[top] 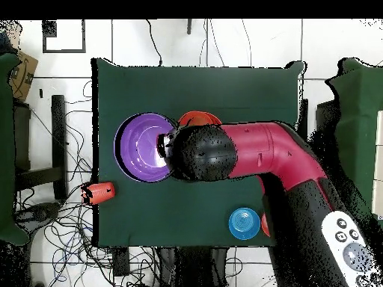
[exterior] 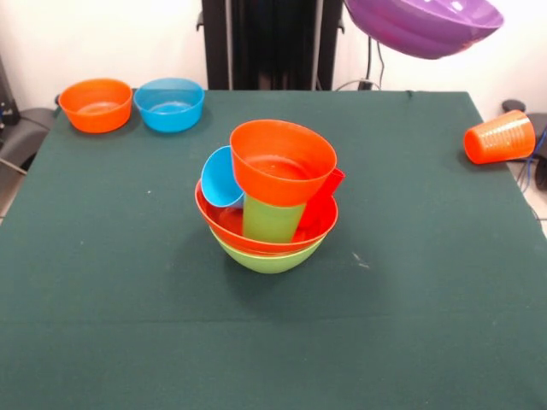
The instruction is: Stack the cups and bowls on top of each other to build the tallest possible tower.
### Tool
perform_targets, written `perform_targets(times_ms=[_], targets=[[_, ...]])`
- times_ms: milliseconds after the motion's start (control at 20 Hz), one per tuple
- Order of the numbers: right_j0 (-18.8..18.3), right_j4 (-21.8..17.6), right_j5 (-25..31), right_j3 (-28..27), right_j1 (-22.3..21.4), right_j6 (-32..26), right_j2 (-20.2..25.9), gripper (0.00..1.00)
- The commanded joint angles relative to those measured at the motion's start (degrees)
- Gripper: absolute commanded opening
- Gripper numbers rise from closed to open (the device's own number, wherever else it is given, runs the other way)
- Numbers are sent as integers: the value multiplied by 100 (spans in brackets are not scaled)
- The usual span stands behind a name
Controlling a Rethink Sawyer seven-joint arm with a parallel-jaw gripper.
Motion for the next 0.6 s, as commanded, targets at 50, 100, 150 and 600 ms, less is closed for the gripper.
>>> perform_targets(times_ms=[50,100,150,600], targets=[[-190,-483,939,-258,341,-2054,604,0],[-223,-520,952,-284,384,-2050,644,0],[-260,-552,968,-302,408,-2070,666,0],[-448,-1053,827,-400,841,-2027,826,0]])
